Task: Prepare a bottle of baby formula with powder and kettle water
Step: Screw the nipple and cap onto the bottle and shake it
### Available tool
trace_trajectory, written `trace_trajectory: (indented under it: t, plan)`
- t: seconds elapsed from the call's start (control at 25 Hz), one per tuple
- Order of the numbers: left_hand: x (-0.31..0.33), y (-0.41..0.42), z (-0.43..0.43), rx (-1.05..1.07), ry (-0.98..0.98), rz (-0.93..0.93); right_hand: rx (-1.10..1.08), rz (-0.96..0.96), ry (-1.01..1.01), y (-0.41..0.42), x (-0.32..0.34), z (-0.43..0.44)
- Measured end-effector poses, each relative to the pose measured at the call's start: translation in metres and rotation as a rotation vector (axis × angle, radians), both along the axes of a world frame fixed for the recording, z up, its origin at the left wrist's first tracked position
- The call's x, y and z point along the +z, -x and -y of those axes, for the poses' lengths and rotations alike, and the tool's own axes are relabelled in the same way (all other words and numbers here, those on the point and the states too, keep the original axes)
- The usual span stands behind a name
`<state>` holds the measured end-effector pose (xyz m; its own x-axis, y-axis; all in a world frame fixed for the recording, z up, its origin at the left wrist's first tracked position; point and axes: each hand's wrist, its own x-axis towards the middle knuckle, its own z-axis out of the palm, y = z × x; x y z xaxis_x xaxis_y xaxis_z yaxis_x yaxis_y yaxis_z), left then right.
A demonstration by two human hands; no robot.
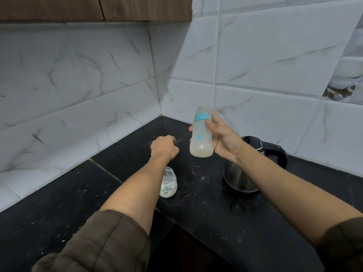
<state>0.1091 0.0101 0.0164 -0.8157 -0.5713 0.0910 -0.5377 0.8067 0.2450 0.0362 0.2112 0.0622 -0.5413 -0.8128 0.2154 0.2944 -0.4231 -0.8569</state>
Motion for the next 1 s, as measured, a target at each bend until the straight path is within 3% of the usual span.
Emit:
trace_trajectory:
  t: [0.08, 0.24, 0.32, 0.48, 0.64, 0.72, 1.0]
  plan:
    - [0.002, 0.001, -0.002, -0.005, -0.002, -0.001, 0.013, -0.029, -0.009, -0.002, 0.000, 0.001]
    - [0.001, -0.002, 0.001, 0.007, -0.005, -0.012, -0.273, 0.152, 0.068, 0.008, 0.002, 0.003]
    - [0.000, -0.002, 0.003, 0.009, -0.006, -0.006, -0.270, 0.141, 0.044, 0.009, 0.001, 0.001]
    - [0.003, 0.001, 0.002, 0.005, 0.000, 0.000, -0.054, -0.065, -0.144, 0.004, -0.008, -0.002]
    - [-0.001, 0.000, 0.004, 0.008, -0.003, -0.011, -0.360, -0.072, -0.261, 0.010, -0.019, 0.002]
    - [-0.005, 0.000, 0.005, 0.006, -0.008, -0.012, -0.496, -0.190, -0.369, 0.011, -0.031, 0.004]
    - [-0.027, -0.001, 0.008, 0.009, -0.041, 0.001, -0.591, -0.527, -0.826, 0.011, -0.098, 0.009]
